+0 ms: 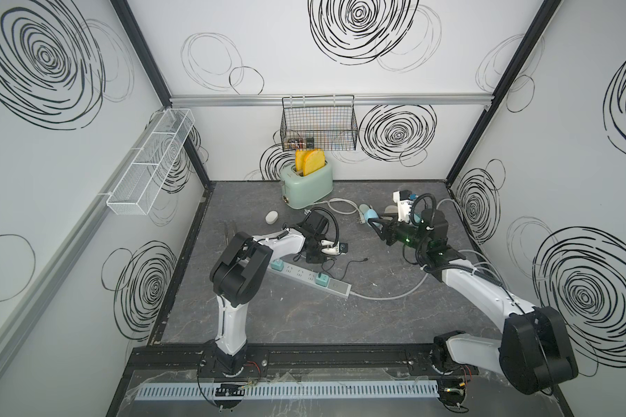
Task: Charge the bluetooth headset
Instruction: Pick up the charging cable from the center of the board.
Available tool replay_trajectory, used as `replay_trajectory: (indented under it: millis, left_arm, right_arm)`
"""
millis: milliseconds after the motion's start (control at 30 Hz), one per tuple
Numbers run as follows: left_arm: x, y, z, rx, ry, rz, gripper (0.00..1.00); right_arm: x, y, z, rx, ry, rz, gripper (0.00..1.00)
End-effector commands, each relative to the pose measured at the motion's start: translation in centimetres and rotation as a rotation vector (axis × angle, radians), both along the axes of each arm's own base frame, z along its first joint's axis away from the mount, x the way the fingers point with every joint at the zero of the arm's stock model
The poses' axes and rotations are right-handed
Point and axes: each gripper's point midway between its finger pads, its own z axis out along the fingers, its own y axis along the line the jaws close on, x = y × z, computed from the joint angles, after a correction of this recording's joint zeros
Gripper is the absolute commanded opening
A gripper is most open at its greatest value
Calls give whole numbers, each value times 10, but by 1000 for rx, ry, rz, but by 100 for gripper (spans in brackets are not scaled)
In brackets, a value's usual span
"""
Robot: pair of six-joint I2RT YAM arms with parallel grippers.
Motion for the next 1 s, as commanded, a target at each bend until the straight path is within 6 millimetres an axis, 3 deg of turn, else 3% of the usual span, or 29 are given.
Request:
replay_trajectory:
  millis: [0, 267, 367, 600, 967]
  left_arm:
    - [-17, 1, -25, 62, 46, -23, 44]
    - [-22, -7, -34, 74, 84, 16, 38]
    - [-26, -6, -37, 90, 101, 15, 31]
    - [-31, -11, -41, 92, 125, 13, 30]
    - [-43, -3, -56, 157, 173, -10, 18]
  right_arm:
    - [-4, -3, 14, 23, -45, 0, 17]
    - [-4, -3, 15, 29, -42, 1, 18]
    - [-4, -5, 16, 27, -46, -5, 18]
    - [-3, -6, 14, 27, -39, -8, 18]
    - [-2, -7, 14, 26, -41, -12, 18]
